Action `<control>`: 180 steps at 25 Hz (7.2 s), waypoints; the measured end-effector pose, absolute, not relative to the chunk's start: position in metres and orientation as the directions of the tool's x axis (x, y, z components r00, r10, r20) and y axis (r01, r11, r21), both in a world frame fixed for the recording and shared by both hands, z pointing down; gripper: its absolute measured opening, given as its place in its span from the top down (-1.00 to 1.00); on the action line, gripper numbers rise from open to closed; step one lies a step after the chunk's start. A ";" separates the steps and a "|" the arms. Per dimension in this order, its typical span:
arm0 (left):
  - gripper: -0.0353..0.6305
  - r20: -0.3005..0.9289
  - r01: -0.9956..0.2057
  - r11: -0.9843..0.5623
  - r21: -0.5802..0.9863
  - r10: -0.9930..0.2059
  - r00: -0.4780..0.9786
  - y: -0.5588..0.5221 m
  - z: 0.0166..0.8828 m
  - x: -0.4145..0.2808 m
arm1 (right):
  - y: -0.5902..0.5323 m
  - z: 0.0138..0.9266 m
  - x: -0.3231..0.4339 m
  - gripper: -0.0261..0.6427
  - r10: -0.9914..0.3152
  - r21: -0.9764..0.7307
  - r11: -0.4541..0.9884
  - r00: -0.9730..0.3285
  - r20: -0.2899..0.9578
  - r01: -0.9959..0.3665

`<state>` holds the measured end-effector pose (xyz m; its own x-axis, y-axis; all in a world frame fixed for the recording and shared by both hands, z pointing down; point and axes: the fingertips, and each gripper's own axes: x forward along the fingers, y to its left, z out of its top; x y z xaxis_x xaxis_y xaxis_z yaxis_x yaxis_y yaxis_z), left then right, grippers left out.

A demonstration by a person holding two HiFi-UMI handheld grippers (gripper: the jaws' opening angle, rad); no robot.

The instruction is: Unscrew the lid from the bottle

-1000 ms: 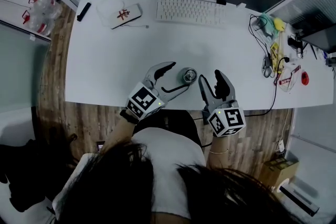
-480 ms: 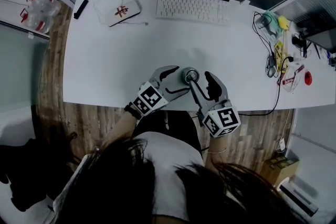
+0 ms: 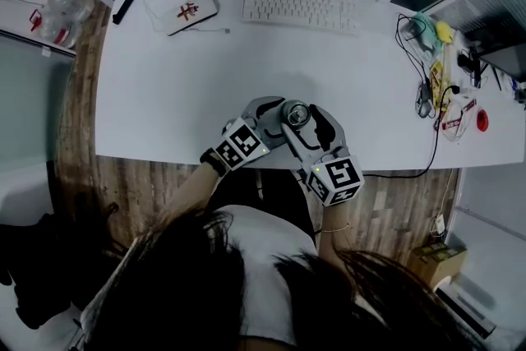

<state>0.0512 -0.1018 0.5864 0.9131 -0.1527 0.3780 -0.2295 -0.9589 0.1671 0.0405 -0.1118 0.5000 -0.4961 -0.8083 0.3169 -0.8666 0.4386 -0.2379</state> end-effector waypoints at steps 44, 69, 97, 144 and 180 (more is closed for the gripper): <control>-0.25 0.458 0.053 -0.991 0.121 0.103 0.883 -0.098 0.594 0.050 | -0.109 0.501 0.045 0.11 -0.641 -0.224 0.660 -0.693 0.330 -0.717; -0.25 0.512 0.110 -0.986 0.127 0.160 0.844 -0.092 0.595 0.047 | -0.103 0.518 0.031 0.17 -0.354 -0.163 0.887 -0.864 0.357 -0.431; -0.23 0.509 0.103 -0.989 0.109 0.144 0.849 -0.092 0.597 0.042 | -0.094 0.505 0.047 0.22 -0.730 -0.269 0.555 -0.615 0.296 -0.788; -0.22 0.589 0.435 -0.898 0.072 0.390 0.708 -0.087 0.600 0.032 | -0.094 0.522 0.017 0.22 0.010 -0.228 0.968 -0.888 0.460 -0.107; -0.22 0.519 0.030 -0.996 0.086 0.071 0.852 -0.082 0.602 0.033 | -0.101 0.516 0.022 0.17 -0.718 -0.171 0.607 -0.628 0.299 -0.776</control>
